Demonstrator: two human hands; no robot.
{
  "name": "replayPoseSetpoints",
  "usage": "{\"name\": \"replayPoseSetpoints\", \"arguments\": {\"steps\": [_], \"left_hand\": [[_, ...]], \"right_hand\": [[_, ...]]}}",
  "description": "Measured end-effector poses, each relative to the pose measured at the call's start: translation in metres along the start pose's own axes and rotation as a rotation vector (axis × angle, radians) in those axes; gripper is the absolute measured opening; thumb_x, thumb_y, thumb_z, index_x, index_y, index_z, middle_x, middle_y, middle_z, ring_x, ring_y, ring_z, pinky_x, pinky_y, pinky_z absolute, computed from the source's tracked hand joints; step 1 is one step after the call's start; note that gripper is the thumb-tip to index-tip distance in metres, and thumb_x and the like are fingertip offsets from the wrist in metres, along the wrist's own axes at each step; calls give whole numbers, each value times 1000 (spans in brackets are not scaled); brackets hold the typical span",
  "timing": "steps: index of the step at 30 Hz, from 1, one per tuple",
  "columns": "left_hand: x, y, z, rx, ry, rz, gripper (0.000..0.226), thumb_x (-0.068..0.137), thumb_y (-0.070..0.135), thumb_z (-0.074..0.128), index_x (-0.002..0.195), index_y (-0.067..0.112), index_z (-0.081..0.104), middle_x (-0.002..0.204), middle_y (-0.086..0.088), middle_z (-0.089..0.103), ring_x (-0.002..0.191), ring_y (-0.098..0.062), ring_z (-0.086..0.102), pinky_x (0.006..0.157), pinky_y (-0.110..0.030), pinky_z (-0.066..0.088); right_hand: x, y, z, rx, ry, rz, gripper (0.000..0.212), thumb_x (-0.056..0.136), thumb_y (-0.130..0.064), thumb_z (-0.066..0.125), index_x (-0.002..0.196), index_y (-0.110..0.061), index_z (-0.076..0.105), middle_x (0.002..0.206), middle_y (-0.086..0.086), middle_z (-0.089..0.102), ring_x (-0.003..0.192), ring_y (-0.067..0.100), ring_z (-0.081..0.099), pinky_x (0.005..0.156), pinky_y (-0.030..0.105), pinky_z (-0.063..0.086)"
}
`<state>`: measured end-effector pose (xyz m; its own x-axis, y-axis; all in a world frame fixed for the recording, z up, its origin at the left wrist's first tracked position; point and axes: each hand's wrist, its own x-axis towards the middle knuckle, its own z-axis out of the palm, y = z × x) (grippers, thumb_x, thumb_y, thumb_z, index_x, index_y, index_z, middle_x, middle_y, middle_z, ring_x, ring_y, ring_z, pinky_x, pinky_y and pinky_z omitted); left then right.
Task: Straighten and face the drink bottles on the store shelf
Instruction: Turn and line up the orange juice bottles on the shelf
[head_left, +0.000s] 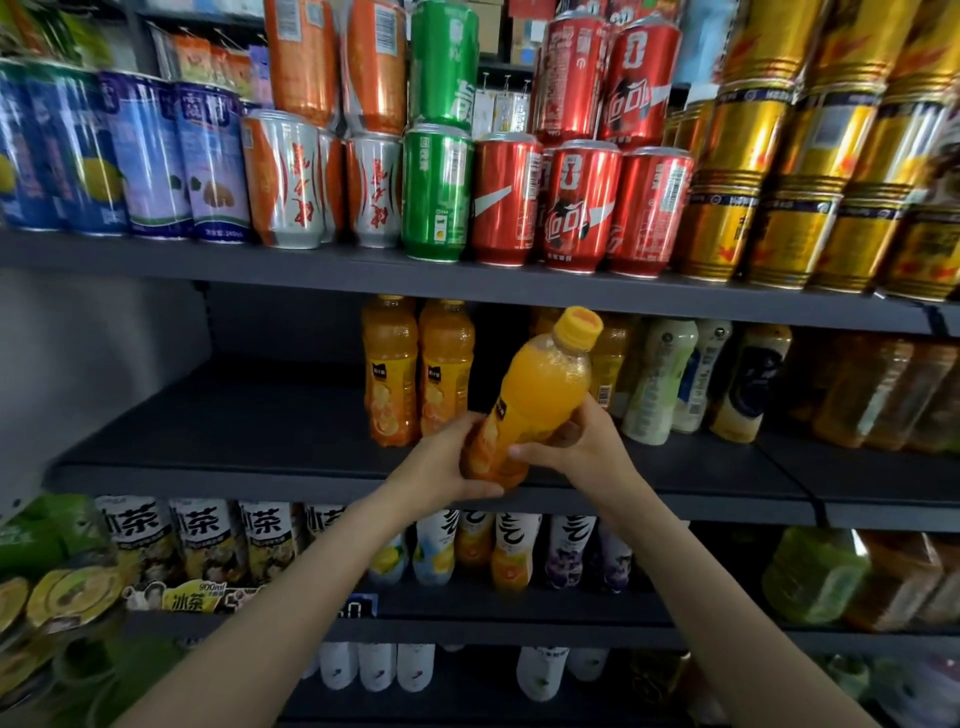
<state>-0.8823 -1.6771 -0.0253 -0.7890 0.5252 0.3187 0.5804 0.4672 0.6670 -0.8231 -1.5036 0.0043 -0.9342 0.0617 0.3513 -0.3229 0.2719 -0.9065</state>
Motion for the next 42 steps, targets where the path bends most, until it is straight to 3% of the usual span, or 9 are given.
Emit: {"name": "replayPoseSetpoints", "arguments": {"steps": [4,8,10,13,17,21,29,36,42], "left_hand": [[6,0,4,-21,3,47,74,73,22,79,137,16,40,133,1,50,123,-12,46,102,-29,40],[11,-2,8,-69,87,25,59,82,12,70,133,13,42,128,1,52,116,-9,48,89,-9,39],[12,-5,6,-109,123,-5,52,84,5,65,131,10,44,122,-3,55,109,-8,50,79,1,37],[12,-14,-1,-97,234,-10,48,84,2,64,128,11,47,116,-3,56,107,-13,55,84,-9,42],[13,-24,-17,-66,601,-90,42,83,4,64,122,9,48,115,-3,53,103,-14,54,88,-29,46],[17,-36,-32,-42,770,-207,50,81,7,67,125,7,43,120,-6,43,112,-20,48,95,-35,44],[40,-67,-40,-45,647,-368,77,80,20,72,142,4,29,139,-16,36,131,-29,32,109,-42,31],[48,-81,-37,-106,562,-344,57,80,20,73,129,10,45,122,-10,56,116,-24,51,93,-31,40],[48,-89,-40,-57,553,-346,60,78,23,74,128,10,45,123,-9,56,116,-23,52,93,-31,40]], "right_hand": [[3,2,-2,-145,26,-107,68,63,-17,86,114,-37,45,117,-9,59,114,13,56,98,41,48],[4,7,3,-331,103,-286,75,66,-16,86,117,-41,37,116,-21,49,110,-3,46,91,2,35],[6,14,5,-405,164,-381,76,65,-14,86,123,-30,40,121,-12,48,112,-6,41,90,-3,30],[12,19,3,-396,207,-385,77,65,-16,86,128,-20,42,121,-10,47,113,-4,41,93,1,33],[23,21,1,-268,200,-160,73,66,-20,85,124,-26,41,105,-23,50,105,5,53,91,24,47],[34,37,8,-253,224,-42,72,68,-21,84,125,-20,40,106,-15,53,102,7,52,83,16,44],[100,59,35,-428,310,9,61,72,-22,81,119,-8,45,113,11,61,106,27,59,84,35,46],[113,88,43,-454,298,-6,67,75,-17,79,131,-3,43,123,14,58,116,28,55,94,42,49],[115,112,46,-547,301,73,63,74,-17,80,129,-8,50,119,9,62,110,25,59,92,44,50]]}}
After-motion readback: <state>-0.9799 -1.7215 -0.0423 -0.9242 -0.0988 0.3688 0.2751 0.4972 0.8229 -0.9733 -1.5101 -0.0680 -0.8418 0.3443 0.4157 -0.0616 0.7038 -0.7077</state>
